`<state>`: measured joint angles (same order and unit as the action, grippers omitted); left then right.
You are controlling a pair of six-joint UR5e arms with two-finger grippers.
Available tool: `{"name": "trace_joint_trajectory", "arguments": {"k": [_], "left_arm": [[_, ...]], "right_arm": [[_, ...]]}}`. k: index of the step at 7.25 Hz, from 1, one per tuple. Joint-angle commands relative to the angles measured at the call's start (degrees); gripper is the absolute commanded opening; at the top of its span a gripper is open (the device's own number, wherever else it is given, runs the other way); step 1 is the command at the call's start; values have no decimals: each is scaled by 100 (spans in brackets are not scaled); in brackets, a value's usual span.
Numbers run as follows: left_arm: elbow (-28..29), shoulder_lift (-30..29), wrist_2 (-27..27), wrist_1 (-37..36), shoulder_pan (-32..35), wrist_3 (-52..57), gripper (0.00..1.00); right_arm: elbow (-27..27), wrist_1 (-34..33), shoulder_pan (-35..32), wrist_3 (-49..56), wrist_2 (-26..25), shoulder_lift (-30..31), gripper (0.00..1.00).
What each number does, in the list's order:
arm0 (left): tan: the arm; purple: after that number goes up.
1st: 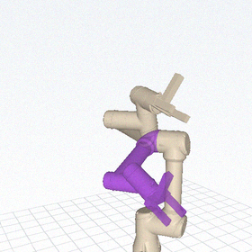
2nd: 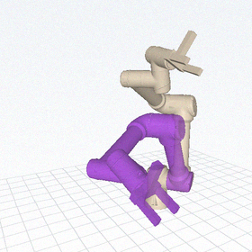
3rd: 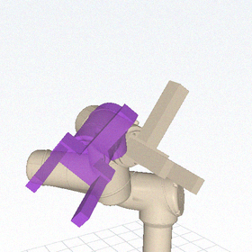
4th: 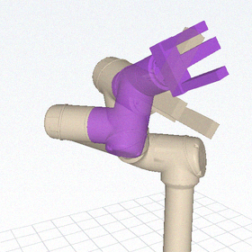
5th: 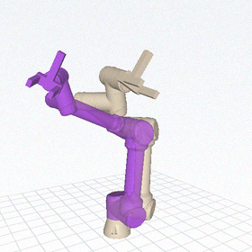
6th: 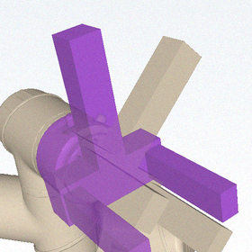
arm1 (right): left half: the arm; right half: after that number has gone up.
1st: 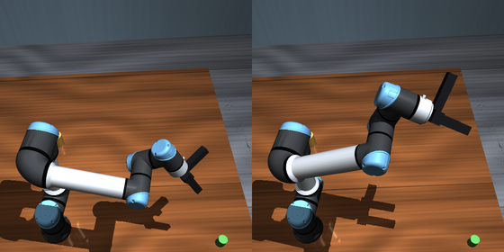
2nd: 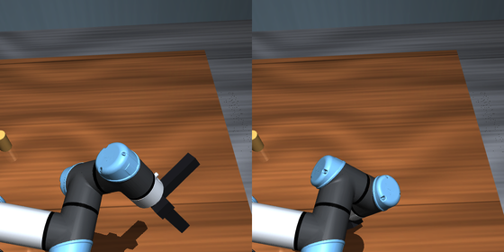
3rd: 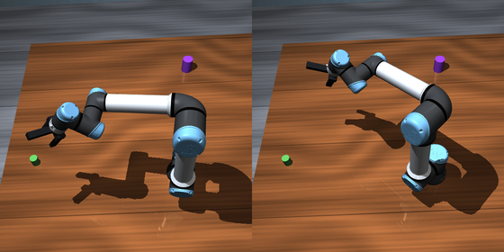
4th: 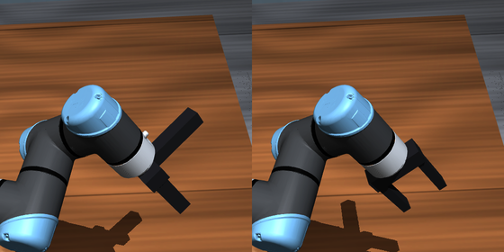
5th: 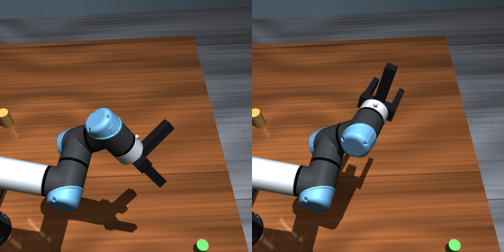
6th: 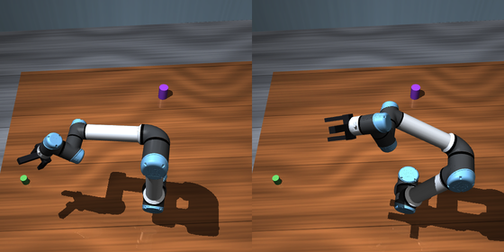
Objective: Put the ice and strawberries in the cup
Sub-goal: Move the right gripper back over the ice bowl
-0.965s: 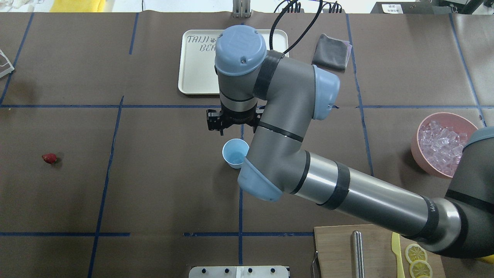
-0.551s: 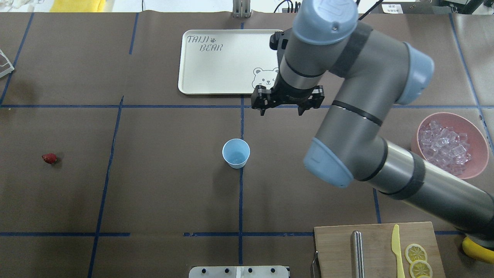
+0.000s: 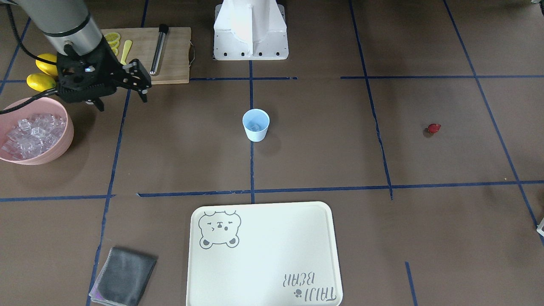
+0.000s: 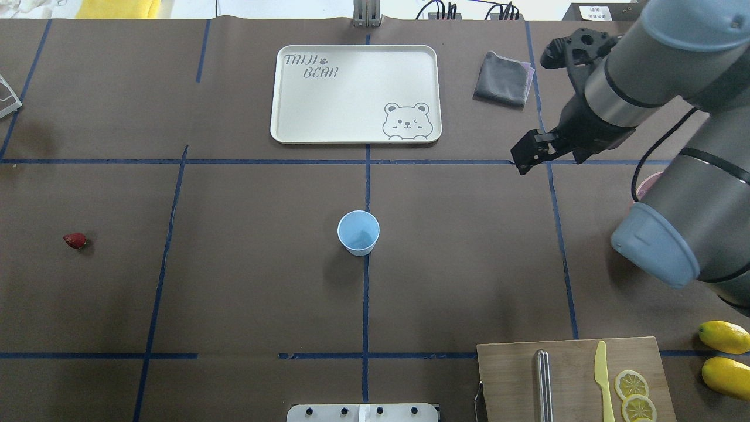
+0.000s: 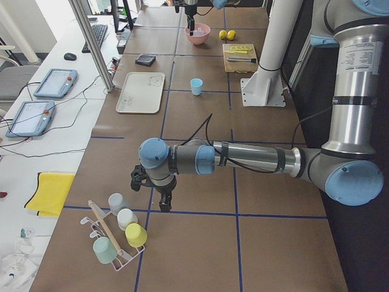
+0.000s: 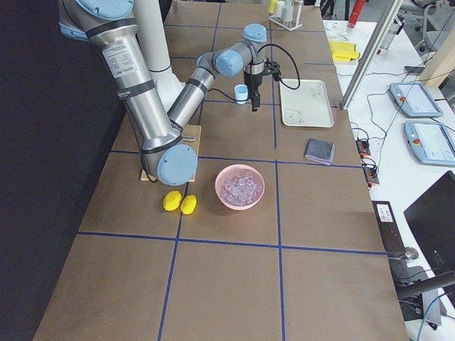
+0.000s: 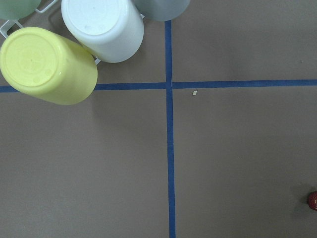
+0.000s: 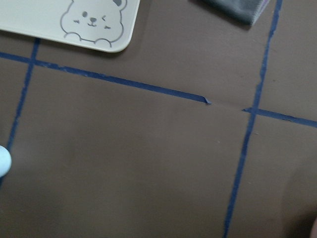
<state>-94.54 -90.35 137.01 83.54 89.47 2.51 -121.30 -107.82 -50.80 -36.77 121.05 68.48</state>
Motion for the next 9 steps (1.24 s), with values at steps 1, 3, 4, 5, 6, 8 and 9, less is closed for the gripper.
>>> {"name": "trace_joint_trajectory", "arguments": {"k": [1,3,4,5,6,8,9], "left_arm": [[-12,-8,1,-5,0,-5,100],[-3,-8,1,4,0,-5,100],[-3,-17,1,4,0,-5,100],[-3,-17,1,4,0,-5,100],[-12,-17,1,4,0,-5,100],[-12,-35,1,4,0,-5,100],[-12,-44,1,4,0,-5,100]], "right_arm": [[-332,564,-333,967,7,1224,100],[-228,2143,-491,1180,42,2507,100],[-97,2403,-692,1538,138,2774,99],[191,2415,-990,2029,356,2828,100],[508,2415,-1167,2338,489,2820,100],[870,2424,-1160,2289,490,2794,100],[967,2424,-1160,2288,490,2785,99]]}}
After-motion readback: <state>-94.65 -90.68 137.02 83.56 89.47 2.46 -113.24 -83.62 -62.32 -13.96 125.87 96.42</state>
